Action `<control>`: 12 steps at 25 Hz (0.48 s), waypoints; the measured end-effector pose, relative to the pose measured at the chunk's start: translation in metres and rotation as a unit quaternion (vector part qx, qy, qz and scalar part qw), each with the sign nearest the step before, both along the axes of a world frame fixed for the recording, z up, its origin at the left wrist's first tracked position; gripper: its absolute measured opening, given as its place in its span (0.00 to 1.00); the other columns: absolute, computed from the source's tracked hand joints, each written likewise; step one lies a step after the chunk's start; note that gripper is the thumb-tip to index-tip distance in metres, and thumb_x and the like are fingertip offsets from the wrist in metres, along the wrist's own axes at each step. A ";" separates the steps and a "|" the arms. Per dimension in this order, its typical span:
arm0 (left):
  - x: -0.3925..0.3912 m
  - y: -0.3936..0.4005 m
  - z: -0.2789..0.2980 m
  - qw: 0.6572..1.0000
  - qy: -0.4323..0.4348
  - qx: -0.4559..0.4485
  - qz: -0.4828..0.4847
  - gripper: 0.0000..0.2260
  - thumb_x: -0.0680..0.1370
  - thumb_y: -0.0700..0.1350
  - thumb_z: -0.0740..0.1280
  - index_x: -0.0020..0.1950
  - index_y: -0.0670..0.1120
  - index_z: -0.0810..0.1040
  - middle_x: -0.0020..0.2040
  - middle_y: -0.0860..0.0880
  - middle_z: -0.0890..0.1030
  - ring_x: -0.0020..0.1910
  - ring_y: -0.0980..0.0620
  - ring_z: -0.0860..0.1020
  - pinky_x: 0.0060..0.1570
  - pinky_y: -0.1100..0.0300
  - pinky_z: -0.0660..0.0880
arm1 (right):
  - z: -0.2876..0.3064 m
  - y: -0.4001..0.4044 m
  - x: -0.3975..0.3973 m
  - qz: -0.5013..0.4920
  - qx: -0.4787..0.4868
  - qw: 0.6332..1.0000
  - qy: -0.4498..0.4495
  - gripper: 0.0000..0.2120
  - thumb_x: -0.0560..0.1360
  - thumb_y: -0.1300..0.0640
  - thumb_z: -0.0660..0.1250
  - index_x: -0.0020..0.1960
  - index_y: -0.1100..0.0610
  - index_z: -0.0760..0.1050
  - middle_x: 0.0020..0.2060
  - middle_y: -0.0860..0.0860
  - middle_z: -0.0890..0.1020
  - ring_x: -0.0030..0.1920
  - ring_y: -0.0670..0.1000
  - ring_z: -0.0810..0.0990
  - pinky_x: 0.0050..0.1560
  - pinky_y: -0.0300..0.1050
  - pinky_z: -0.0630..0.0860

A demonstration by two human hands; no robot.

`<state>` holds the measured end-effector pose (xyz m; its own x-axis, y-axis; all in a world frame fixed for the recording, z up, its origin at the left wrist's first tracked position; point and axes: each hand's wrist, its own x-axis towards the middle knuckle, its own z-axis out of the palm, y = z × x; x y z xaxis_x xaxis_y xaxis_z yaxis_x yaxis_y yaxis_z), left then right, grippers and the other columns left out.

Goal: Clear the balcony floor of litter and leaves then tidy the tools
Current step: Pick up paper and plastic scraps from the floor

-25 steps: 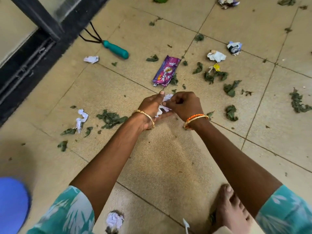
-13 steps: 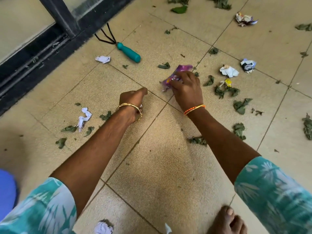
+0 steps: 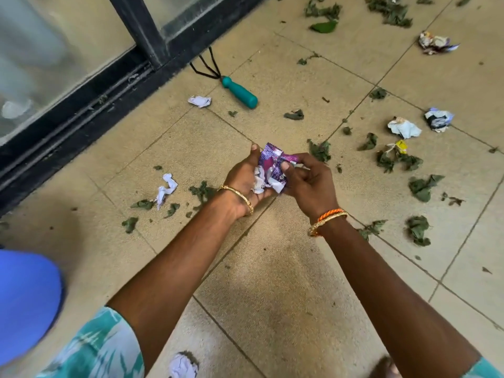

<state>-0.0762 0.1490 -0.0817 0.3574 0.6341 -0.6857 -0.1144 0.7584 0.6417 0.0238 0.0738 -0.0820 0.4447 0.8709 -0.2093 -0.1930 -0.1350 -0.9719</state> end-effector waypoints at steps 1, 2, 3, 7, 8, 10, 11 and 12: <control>-0.003 -0.004 0.000 1.000 0.010 0.007 -0.016 0.23 0.77 0.59 0.61 0.57 0.40 0.78 0.45 0.43 0.84 0.42 0.47 0.83 0.42 0.54 0.80 | -0.005 0.003 -0.001 -0.008 -0.039 0.999 0.023 0.06 0.76 0.65 0.66 0.43 0.55 0.76 0.30 0.49 0.84 0.34 0.52 0.84 0.36 0.48 0.82; -0.007 -0.008 0.000 0.999 0.022 0.023 -0.032 0.23 0.74 0.59 0.65 0.56 0.41 0.79 0.47 0.42 0.83 0.43 0.46 0.82 0.44 0.54 0.80 | -0.009 0.004 -0.003 -0.014 -0.068 0.997 0.033 0.07 0.75 0.65 0.67 0.41 0.55 0.77 0.29 0.49 0.83 0.33 0.50 0.83 0.35 0.47 0.82; -0.011 -0.014 0.001 0.998 0.032 0.040 -0.034 0.18 0.73 0.55 0.69 0.52 0.42 0.80 0.46 0.42 0.83 0.42 0.46 0.82 0.41 0.55 0.79 | -0.015 0.006 -0.007 -0.014 -0.090 0.996 0.013 0.08 0.73 0.64 0.69 0.39 0.53 0.78 0.30 0.50 0.83 0.34 0.50 0.83 0.36 0.49 0.82; -0.033 -0.022 0.007 0.987 0.108 0.062 0.097 0.08 0.75 0.32 0.66 0.39 0.42 0.76 0.25 0.49 0.79 0.22 0.55 0.76 0.21 0.66 0.73 | -0.026 0.015 -0.033 -0.023 -0.146 0.962 -0.230 0.08 0.67 0.56 0.75 0.38 0.50 0.75 0.43 0.56 0.79 0.40 0.51 0.78 0.41 0.42 0.73; -0.046 -0.019 0.008 0.984 0.104 0.064 0.133 0.10 0.75 0.29 0.64 0.38 0.41 0.76 0.24 0.49 0.78 0.20 0.55 0.75 0.20 0.66 0.72 | -0.023 0.018 -0.039 -0.029 -0.128 0.955 -0.266 0.09 0.67 0.57 0.75 0.41 0.51 0.75 0.45 0.56 0.77 0.41 0.49 0.76 0.41 0.40 0.71; -0.081 -0.007 0.012 0.969 0.136 0.069 0.196 0.16 0.75 0.28 0.61 0.33 0.44 0.77 0.21 0.50 0.76 0.18 0.56 0.73 0.18 0.67 0.69 | -0.014 0.029 -0.053 0.005 -0.045 0.953 -0.299 0.07 0.70 0.63 0.71 0.44 0.53 0.76 0.46 0.56 0.77 0.40 0.48 0.74 0.40 0.35 0.72; -0.100 -0.002 0.015 0.960 0.171 0.059 0.215 0.18 0.76 0.31 0.60 0.31 0.47 0.76 0.18 0.52 0.73 0.17 0.57 0.72 0.16 0.69 0.66 | -0.012 0.036 -0.062 0.044 -0.007 0.949 -0.314 0.07 0.70 0.66 0.68 0.44 0.55 0.78 0.46 0.56 0.77 0.39 0.48 0.75 0.41 0.29 0.71; -0.118 0.002 0.017 0.948 0.213 0.045 0.231 0.16 0.77 0.34 0.60 0.31 0.48 0.73 0.15 0.55 0.70 0.17 0.58 0.71 0.14 0.69 0.65 | -0.011 0.044 -0.073 0.095 0.025 0.935 -0.339 0.08 0.70 0.68 0.67 0.44 0.57 0.79 0.47 0.56 0.77 0.40 0.48 0.76 0.42 0.25 0.69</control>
